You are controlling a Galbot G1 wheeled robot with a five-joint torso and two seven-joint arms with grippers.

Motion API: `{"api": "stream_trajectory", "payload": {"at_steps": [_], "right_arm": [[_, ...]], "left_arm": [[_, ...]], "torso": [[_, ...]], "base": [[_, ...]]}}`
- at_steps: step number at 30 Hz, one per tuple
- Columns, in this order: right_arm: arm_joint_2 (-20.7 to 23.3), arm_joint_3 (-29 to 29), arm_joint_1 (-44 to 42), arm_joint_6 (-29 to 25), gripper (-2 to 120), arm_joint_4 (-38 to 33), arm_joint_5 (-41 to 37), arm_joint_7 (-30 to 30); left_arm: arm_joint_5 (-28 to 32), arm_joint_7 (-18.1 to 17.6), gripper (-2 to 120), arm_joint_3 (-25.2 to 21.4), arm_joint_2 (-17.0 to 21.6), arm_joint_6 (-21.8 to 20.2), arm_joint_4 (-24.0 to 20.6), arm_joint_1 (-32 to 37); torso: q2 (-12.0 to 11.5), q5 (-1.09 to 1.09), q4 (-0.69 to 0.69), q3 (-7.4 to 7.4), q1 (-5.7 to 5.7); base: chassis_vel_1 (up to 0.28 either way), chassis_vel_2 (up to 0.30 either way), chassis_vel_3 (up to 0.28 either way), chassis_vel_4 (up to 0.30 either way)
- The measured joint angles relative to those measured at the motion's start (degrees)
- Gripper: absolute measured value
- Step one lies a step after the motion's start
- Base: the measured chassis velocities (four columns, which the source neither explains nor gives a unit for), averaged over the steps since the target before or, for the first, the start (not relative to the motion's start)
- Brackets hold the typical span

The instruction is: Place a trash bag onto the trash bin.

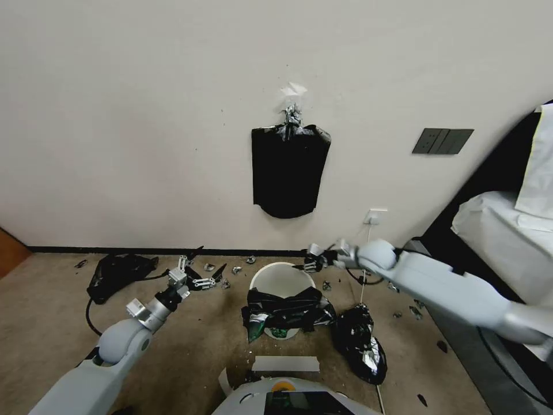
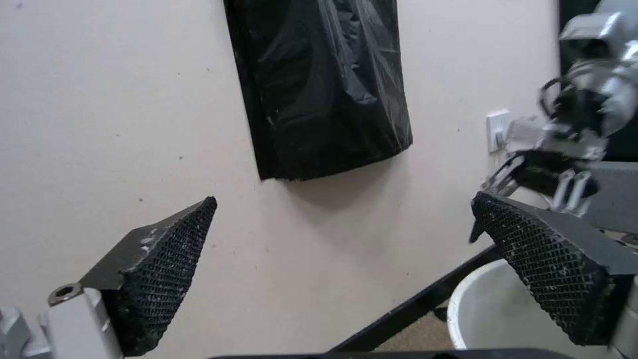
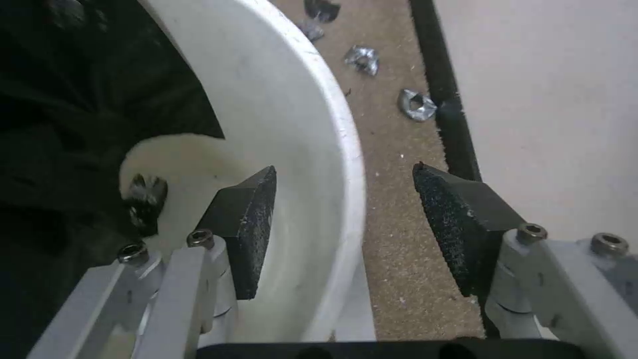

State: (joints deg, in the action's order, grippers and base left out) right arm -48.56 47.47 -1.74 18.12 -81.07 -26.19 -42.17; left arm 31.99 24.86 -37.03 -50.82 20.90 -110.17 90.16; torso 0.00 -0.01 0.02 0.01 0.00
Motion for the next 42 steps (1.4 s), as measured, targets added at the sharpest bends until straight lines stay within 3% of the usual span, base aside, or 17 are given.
{"api": "stream_trajectory", "payload": {"at_steps": [6,19,23,25,28,29,42], "right_arm": [[-4.0,3.3,2.4,-0.3,57,6.4,1.9,-1.9],[-7.1,5.8,2.4,-0.6,53,9.7,3.1,-3.7],[-8.2,6.0,2.4,-0.8,43,11.3,3.9,-4.6],[-8.7,6.1,2.2,-1.0,26,12.0,4.3,-5.1],[-8.8,6.1,2.2,-1.0,20,12.0,4.3,-5.3],[-9.2,6.2,2.2,-1.0,13,12.0,4.2,-5.5],[-10.4,6.9,2.6,-0.7,11,12.6,4.7,-6.2]], "left_arm": [[-0.3,0.1,99,-0.5,-0.9,0.1,-0.6,0.7],[-0.8,0.3,99,0.0,-0.9,0.3,0.5,-0.1],[-1.0,0.3,99,0.1,-1.0,0.4,0.8,-0.3],[-1.3,0.4,99,0.1,-1.2,0.6,1.2,-0.4],[-1.3,0.5,99,0.2,-1.2,0.6,1.3,-0.5],[-1.4,0.5,99,0.3,-1.2,0.6,1.6,-0.6],[-1.6,0.9,99,0.7,-1.6,0.7,1.9,-1.0]], "torso": [[0.0,0.00,-0.03,0.00,0.00],[0.0,0.00,-0.02,0.00,0.00],[0.0,0.00,-0.02,0.00,0.00],[0.0,0.00,-0.02,0.00,0.00],[0.0,0.01,-0.02,0.00,0.00],[0.0,0.00,-0.03,0.00,0.00],[0.0,0.01,0.00,-0.01,0.00]], "base": [[0.000,0.000,0.000,0.000],[0.000,0.000,0.000,0.000],[0.000,0.000,0.000,0.000],[0.000,0.000,0.000,0.000],[0.000,0.000,0.000,0.000],[0.000,0.000,0.000,0.000],[0.000,0.000,0.000,0.000]]}}
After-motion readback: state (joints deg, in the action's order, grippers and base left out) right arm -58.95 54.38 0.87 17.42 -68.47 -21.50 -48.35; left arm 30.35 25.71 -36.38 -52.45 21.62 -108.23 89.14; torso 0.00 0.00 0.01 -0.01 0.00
